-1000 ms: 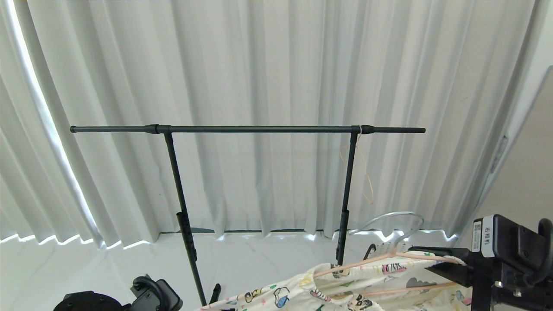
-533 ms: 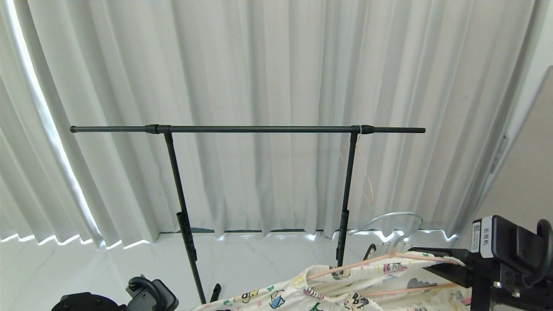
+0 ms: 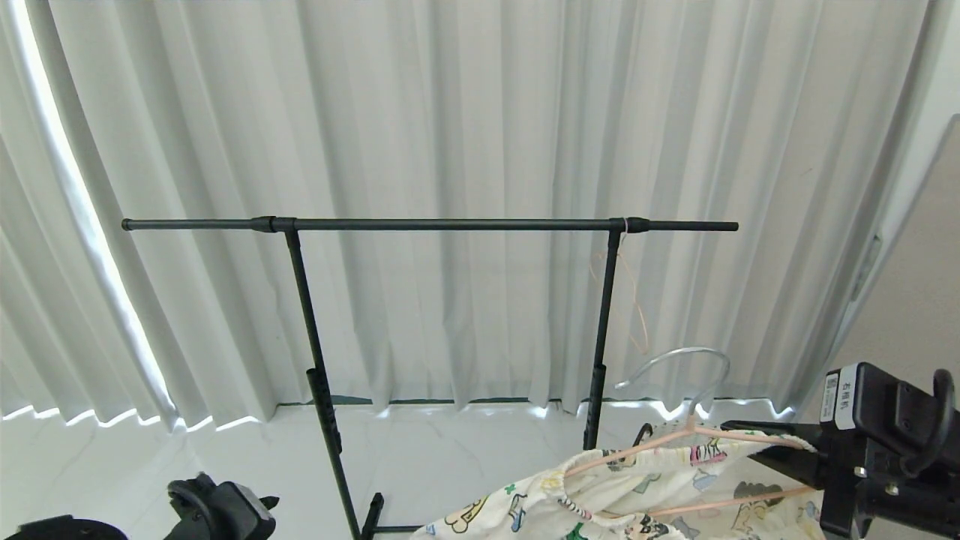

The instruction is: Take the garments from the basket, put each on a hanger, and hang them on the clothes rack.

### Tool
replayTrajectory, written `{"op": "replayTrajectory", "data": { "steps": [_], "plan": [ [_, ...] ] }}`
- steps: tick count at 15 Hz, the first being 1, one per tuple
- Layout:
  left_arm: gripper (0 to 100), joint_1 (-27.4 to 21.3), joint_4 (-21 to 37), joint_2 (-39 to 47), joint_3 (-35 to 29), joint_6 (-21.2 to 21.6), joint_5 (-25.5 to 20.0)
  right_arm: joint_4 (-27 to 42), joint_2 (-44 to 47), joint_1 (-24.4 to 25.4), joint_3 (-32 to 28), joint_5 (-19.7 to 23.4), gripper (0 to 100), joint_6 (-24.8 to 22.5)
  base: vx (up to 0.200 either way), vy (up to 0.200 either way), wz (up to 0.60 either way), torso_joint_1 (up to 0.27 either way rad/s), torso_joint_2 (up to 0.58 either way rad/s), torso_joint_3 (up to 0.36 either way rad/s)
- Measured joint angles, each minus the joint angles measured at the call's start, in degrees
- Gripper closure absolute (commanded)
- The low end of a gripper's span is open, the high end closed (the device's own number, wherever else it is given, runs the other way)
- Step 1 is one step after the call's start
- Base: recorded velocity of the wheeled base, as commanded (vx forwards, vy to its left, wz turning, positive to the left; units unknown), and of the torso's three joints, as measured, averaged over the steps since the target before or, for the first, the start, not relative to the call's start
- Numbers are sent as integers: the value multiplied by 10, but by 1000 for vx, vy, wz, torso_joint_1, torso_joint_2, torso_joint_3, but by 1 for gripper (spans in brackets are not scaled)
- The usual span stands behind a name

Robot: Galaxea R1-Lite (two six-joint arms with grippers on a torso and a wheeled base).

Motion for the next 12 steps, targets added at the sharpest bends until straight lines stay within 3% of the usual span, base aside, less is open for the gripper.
{"op": "replayTrajectory", "data": {
  "steps": [2,6,9,12],
  "plan": [
    [0,13,-1,-29,-23,0,2,3,-1,-19,2,-8,100,4,0,0,0,0,0,0],
    [0,67,-1,-48,-120,-5,22,31,-17,-33,37,-90,100,17,0,0,0,0,0,0],
    [0,121,0,-45,-156,-8,25,78,-33,-34,47,-136,100,79,0,0,0,0,0,0],
    [0,145,0,-41,-172,-26,34,177,-35,-34,36,-160,100,152,0,0,0,0,0,0]
  ]
}}
